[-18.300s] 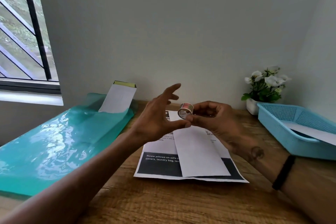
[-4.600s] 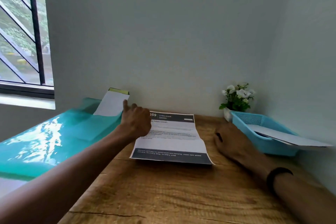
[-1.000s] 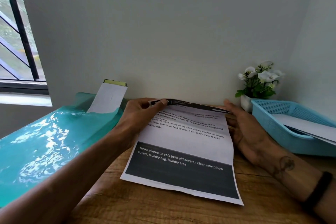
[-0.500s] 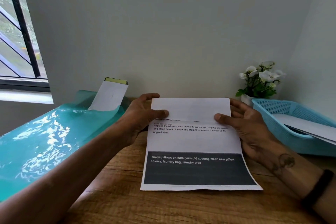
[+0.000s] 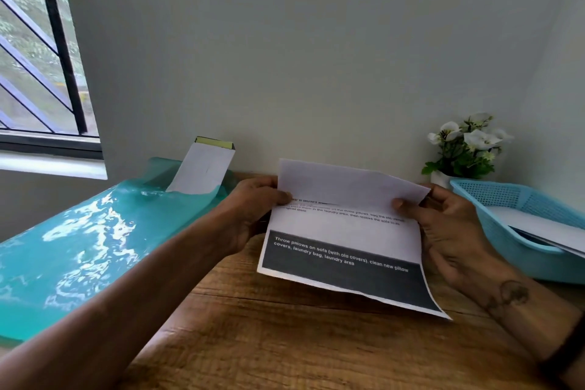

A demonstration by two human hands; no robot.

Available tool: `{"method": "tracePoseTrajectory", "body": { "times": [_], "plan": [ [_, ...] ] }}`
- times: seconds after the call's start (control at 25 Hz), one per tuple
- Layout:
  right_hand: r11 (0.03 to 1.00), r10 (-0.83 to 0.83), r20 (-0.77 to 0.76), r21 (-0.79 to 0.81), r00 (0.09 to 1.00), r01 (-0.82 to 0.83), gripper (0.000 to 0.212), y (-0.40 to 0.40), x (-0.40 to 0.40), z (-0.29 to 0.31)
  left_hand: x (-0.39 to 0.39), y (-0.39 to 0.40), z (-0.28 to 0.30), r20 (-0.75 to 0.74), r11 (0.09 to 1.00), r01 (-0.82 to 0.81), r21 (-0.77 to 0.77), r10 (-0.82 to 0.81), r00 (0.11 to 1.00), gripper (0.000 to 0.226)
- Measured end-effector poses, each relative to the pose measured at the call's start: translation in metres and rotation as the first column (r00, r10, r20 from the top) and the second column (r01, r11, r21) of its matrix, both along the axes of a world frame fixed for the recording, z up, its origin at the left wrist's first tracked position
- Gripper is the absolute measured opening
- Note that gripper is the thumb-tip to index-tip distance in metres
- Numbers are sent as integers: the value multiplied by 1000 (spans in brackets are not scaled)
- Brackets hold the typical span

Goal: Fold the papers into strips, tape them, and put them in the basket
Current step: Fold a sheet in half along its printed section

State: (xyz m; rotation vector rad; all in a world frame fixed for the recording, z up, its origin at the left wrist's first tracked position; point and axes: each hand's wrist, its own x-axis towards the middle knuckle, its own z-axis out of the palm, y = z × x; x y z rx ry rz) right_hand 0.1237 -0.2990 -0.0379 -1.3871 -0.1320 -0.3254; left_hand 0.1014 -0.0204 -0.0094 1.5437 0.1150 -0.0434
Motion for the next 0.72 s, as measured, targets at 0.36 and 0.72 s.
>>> {"method": "tracePoseTrajectory", "body": {
  "times": [0.36,0.72],
  "plan": [
    [962,-90,98,-249,991,112,25,-3,1,-4,-5,-1,8,-89,960,37,-278,-65,994,59],
    [960,-112,79,-248,991,128,43,2,-4,-1,-13,-6,14,-15,997,39,-72,-41,999,69]
  ]
}}
